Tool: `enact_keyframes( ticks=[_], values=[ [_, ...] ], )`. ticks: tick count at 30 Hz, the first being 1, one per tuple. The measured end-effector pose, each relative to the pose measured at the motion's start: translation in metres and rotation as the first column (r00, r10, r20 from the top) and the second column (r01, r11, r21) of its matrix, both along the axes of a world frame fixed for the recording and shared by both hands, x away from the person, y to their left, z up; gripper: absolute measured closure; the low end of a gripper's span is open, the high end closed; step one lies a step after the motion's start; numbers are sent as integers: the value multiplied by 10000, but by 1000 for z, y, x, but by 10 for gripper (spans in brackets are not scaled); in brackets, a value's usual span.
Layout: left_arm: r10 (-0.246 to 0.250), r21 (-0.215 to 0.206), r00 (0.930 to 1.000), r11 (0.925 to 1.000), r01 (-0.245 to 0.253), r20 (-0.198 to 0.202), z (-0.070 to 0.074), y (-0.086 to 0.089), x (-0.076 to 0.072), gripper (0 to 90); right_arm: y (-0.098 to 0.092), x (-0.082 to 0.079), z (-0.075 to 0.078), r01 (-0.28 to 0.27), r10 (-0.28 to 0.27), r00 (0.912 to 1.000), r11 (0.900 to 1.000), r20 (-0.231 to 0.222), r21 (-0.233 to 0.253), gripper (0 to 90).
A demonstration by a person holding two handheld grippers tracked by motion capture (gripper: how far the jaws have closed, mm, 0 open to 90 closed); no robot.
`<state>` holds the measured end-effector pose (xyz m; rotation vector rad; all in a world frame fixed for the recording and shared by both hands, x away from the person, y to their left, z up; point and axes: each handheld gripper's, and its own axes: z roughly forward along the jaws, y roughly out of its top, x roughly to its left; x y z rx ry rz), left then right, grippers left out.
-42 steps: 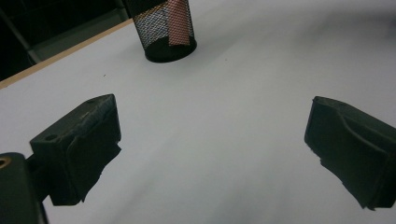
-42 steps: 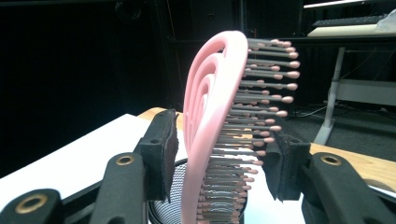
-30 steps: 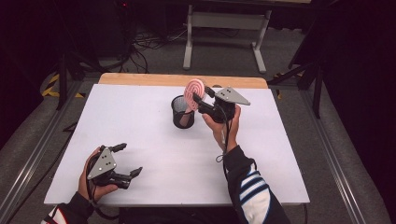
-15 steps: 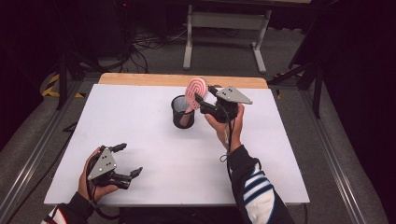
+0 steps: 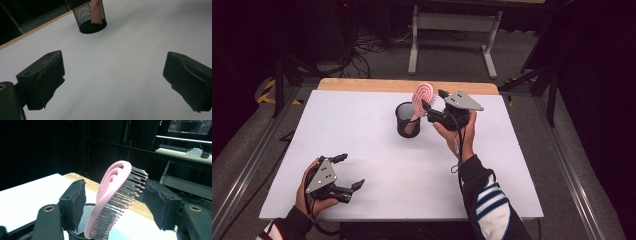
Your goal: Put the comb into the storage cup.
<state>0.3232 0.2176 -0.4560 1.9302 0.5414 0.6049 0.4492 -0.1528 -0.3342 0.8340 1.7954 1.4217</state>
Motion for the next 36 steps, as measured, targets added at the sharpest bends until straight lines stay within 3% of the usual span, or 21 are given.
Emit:
enact_keyframes(
  ticks=[17,36],
  values=[
    [-18,61,10000,10000,18,-5,0,0,0,48,-6,-2,3,63,-61,9999,9997,118,-242,272],
    [-14,95,10000,10000,14,5,-1,0,0,48,-4,-10,7,198,-150,9986,9954,508,-938,77]
  ],
)
